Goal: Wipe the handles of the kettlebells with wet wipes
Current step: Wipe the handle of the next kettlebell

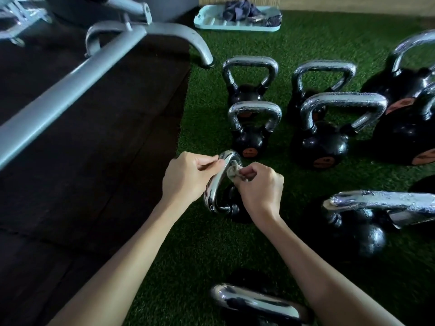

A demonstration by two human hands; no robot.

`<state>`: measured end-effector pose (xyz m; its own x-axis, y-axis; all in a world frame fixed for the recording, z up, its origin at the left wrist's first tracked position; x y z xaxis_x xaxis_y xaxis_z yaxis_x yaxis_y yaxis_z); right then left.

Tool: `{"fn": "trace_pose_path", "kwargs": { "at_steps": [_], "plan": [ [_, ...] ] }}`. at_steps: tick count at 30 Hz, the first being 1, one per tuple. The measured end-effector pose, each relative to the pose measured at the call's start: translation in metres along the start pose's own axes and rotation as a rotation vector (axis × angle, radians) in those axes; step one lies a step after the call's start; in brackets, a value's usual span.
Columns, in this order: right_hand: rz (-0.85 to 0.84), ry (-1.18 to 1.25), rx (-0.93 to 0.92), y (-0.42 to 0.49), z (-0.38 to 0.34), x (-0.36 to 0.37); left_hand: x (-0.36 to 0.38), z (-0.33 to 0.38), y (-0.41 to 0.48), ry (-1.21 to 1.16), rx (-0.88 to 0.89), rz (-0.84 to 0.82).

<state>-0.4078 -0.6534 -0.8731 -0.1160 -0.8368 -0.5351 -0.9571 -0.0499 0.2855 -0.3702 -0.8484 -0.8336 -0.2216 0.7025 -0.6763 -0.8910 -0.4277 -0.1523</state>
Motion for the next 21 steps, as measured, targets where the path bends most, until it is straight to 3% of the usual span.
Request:
{"fn": "trace_pose_path", "kwargs": {
  "at_steps": [7, 15, 21],
  "plan": [
    [0.113, 0.002, -0.02, 0.015, -0.012, -0.063, 0.011, 0.018, 0.002, 0.249, 0.09, -0.174],
    [0.022, -0.123, -0.073, 0.034, -0.024, -0.13, 0.042, 0.097, 0.009, 0.547, 0.372, -0.38],
    [-0.045, -0.17, -0.108, 0.036, -0.03, -0.151, 0.061, 0.111, -0.025, 0.694, 0.457, -0.447]
  ]
}}
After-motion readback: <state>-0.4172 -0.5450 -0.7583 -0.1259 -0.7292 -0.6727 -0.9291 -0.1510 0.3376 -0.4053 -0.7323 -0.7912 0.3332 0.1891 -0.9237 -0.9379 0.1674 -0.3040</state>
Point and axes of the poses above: each hand's wrist, its own y-axis towards the middle knuckle, its own x-axis out of the palm, z = x × y, the point moved 10 cm from there along y, towards the middle knuckle, and after that the axes turned 14 degrees about -x, right-handed, at the moved point
